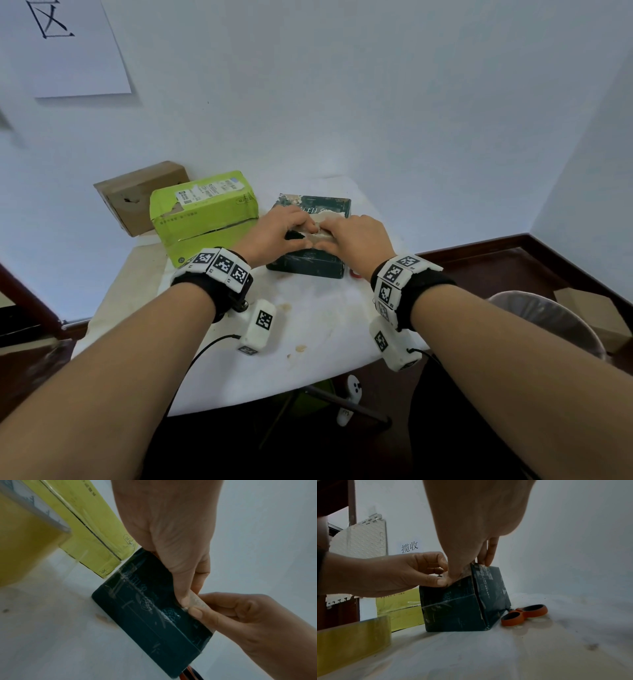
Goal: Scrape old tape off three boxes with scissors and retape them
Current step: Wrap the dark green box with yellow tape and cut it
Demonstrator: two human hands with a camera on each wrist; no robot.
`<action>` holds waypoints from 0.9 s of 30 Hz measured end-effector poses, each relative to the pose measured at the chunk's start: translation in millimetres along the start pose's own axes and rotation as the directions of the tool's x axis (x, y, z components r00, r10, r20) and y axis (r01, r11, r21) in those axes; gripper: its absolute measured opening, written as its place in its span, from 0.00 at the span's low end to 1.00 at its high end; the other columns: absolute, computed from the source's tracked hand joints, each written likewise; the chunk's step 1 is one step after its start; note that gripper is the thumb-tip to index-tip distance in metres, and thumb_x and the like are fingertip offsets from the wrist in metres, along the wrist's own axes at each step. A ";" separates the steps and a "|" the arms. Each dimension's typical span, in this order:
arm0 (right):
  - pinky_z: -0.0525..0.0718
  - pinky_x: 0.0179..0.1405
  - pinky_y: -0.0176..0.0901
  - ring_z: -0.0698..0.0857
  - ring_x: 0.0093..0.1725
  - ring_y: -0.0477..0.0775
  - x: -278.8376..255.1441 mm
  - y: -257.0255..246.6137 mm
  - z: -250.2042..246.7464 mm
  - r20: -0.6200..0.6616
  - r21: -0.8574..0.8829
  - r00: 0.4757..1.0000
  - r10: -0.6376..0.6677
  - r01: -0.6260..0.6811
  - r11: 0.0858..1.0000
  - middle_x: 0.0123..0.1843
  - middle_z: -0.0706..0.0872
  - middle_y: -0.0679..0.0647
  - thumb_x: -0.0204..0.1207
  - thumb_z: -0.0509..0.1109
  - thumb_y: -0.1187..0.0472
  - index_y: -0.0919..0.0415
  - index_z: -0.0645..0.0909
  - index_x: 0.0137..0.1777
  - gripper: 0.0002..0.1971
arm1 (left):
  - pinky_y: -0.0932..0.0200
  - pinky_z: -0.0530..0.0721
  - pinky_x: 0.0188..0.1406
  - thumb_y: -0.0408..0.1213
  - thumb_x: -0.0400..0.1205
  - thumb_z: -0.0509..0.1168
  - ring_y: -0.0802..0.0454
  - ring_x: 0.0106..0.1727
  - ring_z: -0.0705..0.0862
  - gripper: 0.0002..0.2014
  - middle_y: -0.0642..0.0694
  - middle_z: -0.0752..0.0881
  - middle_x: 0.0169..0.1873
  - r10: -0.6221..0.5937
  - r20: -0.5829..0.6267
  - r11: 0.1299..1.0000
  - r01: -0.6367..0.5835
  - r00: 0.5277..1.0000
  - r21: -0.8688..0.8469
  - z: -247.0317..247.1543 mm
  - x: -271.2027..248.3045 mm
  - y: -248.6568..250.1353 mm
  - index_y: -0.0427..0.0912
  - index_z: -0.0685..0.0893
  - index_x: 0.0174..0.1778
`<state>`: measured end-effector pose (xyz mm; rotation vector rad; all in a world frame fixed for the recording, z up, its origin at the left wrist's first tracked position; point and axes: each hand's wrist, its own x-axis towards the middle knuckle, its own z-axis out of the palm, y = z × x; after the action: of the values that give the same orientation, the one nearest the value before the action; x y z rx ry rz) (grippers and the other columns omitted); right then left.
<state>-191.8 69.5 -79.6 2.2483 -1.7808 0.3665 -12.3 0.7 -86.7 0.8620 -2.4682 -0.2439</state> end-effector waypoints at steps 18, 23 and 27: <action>0.78 0.67 0.42 0.84 0.61 0.49 -5.5 24.3 -9.5 0.183 0.824 0.955 0.232 -0.278 0.494 0.63 0.87 0.52 0.82 0.64 0.63 0.55 0.86 0.59 0.12 | 0.52 0.75 0.48 0.40 0.73 0.77 0.54 0.47 0.75 0.12 0.54 0.76 0.43 -0.079 0.002 0.997 0.079 0.997 0.014 4.8 4.0 10.5 0.49 0.79 0.43; 0.82 0.51 0.39 0.84 0.53 0.53 -5.3 45.8 -10.7 0.391 0.918 0.796 0.462 -0.375 -0.132 0.58 0.85 0.62 0.82 0.61 0.69 0.63 0.81 0.59 0.10 | 0.52 0.77 0.51 0.36 0.74 0.76 0.51 0.49 0.79 0.10 0.50 0.82 0.45 -0.119 -0.023 0.989 0.117 0.993 -0.091 2.5 0.4 14.9 0.49 0.80 0.41; 0.79 0.62 0.51 0.75 0.68 0.60 -4.9 52.7 -3.3 0.543 0.798 0.738 0.400 -0.602 0.028 0.73 0.73 0.57 0.84 0.62 0.55 0.60 0.69 0.76 0.22 | 0.66 0.76 0.52 0.34 0.75 0.75 0.56 0.52 0.82 0.07 0.51 0.86 0.46 -0.270 -0.136 0.901 0.200 0.953 -0.384 -2.5 -0.7 23.9 0.45 0.82 0.41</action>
<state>-244.4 63.4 -76.1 1.9632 -2.9970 2.0397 -23.2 19.8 -77.1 0.9678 -2.0499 -0.6577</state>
